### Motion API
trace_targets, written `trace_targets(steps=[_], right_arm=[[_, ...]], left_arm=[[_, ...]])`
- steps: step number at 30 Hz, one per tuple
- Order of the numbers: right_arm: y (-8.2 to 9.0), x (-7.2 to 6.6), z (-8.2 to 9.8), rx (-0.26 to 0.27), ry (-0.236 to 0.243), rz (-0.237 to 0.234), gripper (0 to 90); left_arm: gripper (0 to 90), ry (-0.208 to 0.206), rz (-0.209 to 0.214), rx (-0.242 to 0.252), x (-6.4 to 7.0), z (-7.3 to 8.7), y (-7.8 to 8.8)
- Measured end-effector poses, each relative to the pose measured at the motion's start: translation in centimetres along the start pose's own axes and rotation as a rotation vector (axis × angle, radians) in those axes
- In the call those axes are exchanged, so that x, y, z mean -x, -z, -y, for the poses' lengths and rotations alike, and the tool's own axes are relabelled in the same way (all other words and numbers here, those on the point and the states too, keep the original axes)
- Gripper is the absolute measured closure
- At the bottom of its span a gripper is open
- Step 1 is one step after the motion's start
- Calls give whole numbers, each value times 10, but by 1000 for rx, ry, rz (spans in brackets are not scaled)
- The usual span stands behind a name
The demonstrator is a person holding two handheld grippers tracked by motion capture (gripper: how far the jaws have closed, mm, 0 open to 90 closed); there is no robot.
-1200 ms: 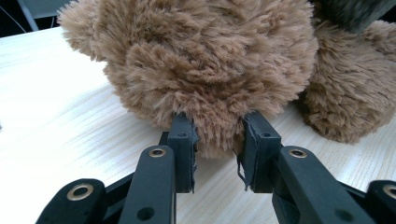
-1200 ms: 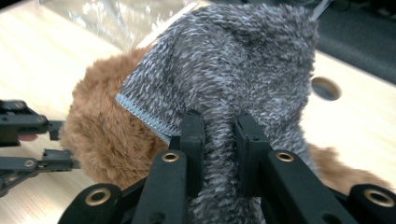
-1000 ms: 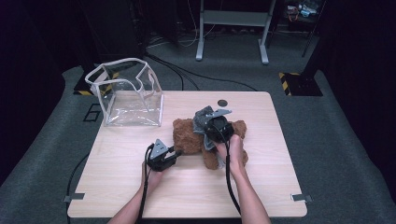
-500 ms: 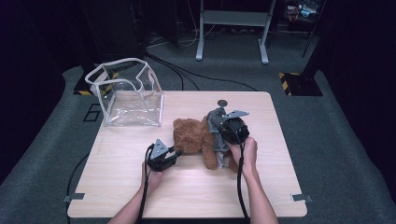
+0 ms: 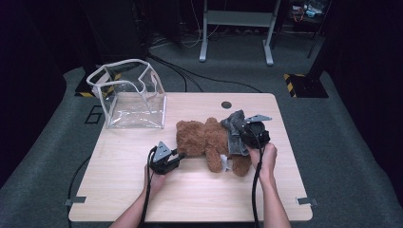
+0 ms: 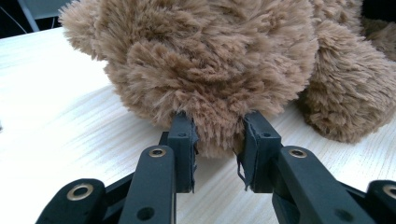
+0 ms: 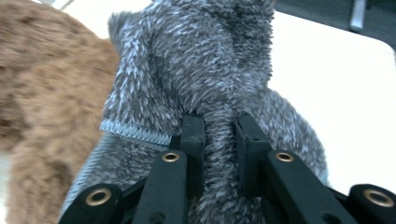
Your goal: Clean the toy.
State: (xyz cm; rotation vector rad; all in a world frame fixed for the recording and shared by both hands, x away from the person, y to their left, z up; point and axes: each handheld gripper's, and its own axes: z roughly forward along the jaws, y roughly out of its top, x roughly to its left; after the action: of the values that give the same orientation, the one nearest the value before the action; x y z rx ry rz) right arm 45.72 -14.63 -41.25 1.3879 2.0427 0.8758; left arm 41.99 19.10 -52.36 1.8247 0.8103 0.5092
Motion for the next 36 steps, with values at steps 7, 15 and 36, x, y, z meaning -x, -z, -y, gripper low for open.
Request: trace_targets(steps=[7,15,36], right_arm=[[9,3,4,30,-7,-23,763],[7,-35,-18,72,32,-108,766],[-17,-75,-27,5,131,-130,765]], left_arm=[[689,0,-1,0,0,0,0],[689,-1,-2,-3,0,0,0],[689,-1,-2,-1,0,0,0]])
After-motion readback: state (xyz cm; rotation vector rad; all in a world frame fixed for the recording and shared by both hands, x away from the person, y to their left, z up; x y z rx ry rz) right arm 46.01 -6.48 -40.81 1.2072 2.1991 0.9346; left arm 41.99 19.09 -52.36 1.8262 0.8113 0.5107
